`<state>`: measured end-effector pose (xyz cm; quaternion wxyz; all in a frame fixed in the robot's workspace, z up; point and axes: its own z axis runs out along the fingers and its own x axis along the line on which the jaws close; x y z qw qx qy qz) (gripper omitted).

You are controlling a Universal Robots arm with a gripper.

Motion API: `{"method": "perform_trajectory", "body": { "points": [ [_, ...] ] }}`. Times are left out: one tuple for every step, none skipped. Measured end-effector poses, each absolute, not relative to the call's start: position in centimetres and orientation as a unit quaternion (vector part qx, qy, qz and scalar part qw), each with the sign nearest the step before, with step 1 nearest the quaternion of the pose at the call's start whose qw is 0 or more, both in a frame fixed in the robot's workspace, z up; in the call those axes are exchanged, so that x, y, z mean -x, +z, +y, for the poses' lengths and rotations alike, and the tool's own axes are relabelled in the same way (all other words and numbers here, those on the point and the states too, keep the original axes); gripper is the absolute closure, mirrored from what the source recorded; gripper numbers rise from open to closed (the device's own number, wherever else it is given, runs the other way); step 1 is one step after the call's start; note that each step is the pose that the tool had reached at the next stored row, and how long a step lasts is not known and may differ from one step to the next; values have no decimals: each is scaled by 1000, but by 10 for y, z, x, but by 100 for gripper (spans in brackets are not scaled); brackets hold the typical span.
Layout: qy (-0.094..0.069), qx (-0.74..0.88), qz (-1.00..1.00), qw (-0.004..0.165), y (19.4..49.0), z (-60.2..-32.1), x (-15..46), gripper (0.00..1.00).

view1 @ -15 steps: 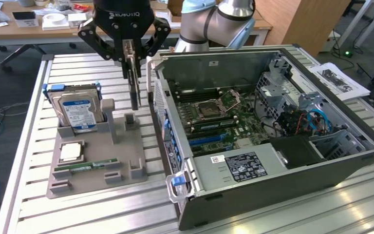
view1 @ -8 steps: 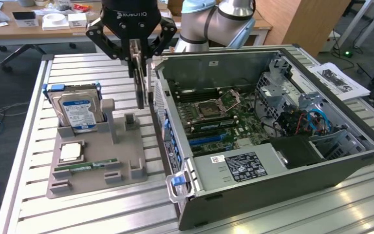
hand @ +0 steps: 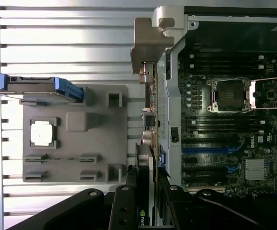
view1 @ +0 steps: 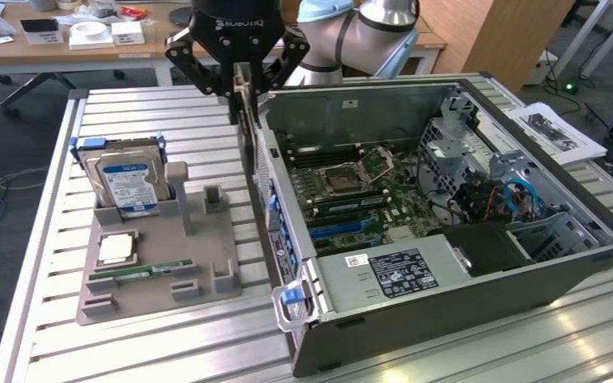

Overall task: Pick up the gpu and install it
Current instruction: 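Pick up the gpu and move the gpu toward the slot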

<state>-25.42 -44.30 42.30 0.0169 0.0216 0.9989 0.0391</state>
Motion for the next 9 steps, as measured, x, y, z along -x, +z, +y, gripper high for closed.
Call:
{"method": "perform_trajectory", "body": {
  "points": [
    [40, -22, 999, 17, 423, -443, 252, 73],
    [41, -22, 999, 17, 423, -443, 249, 73],
    [41, -22, 999, 17, 423, -443, 246, 73],
    [42, -22, 999, 17, 423, -443, 244, 73],
    [42, -22, 999, 17, 423, -443, 242, 73],
    [43, -22, 999, 17, 423, -443, 239, 73],
    [43, -22, 999, 17, 423, -443, 237, 73],
    [44, -22, 999, 17, 423, -443, 235, 73],
    [44, -22, 999, 17, 423, -443, 232, 73]
  ]
}}
